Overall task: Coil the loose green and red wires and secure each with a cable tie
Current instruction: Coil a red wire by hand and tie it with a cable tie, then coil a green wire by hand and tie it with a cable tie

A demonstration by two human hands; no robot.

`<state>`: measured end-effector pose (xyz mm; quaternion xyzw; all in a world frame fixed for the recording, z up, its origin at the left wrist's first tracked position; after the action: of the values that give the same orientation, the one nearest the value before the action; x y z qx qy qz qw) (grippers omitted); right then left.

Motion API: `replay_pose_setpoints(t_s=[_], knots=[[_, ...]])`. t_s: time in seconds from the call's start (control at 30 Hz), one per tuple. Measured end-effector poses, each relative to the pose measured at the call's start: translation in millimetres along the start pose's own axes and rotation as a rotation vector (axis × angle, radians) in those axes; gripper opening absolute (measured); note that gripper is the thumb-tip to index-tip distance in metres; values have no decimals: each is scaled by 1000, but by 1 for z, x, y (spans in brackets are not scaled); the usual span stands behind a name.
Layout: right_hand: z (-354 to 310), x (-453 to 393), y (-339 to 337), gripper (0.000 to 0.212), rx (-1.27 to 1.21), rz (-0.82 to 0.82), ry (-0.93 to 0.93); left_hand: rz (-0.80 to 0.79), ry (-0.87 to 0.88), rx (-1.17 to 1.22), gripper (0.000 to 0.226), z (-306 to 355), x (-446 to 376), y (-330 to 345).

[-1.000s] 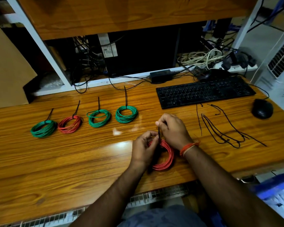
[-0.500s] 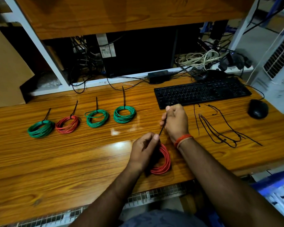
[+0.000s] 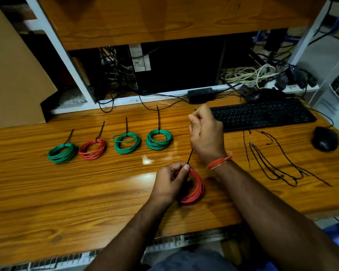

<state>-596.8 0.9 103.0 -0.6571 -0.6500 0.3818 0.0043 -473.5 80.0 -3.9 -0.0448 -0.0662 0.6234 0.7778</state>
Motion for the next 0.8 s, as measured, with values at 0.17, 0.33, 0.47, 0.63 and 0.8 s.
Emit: replay_pose_setpoints(t_s=[0.17, 0.33, 0.47, 0.63, 0.8], knots=[[-14, -12, 22, 15, -181, -81, 41, 89, 10, -40, 33, 8, 10, -31], [-31, -9, 70, 25, -374, -319, 62, 251, 27, 33, 24, 17, 41, -92], [-56, 12, 136, 20, -306, -456, -18, 378, 79, -6, 21, 30, 68, -168], [-97, 29, 213, 9, -254, -599, -125, 559, 28, -41, 23, 26, 102, -299], [-132, 29, 271, 6, -259, -590, -65, 514, -137, -26, 26, -5, 110, -423]])
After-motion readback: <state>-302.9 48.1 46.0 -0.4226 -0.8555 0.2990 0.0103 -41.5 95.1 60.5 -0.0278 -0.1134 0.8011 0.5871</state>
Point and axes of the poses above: each hand's wrist, its own x-axis away from the middle knuckle, its own y-axis out of the palm, z = x × y, the point moved 3 cm from there along -x, towards the middle knuckle, and after that the axes turned 10 degrees about -z, right-handed, at the moved point
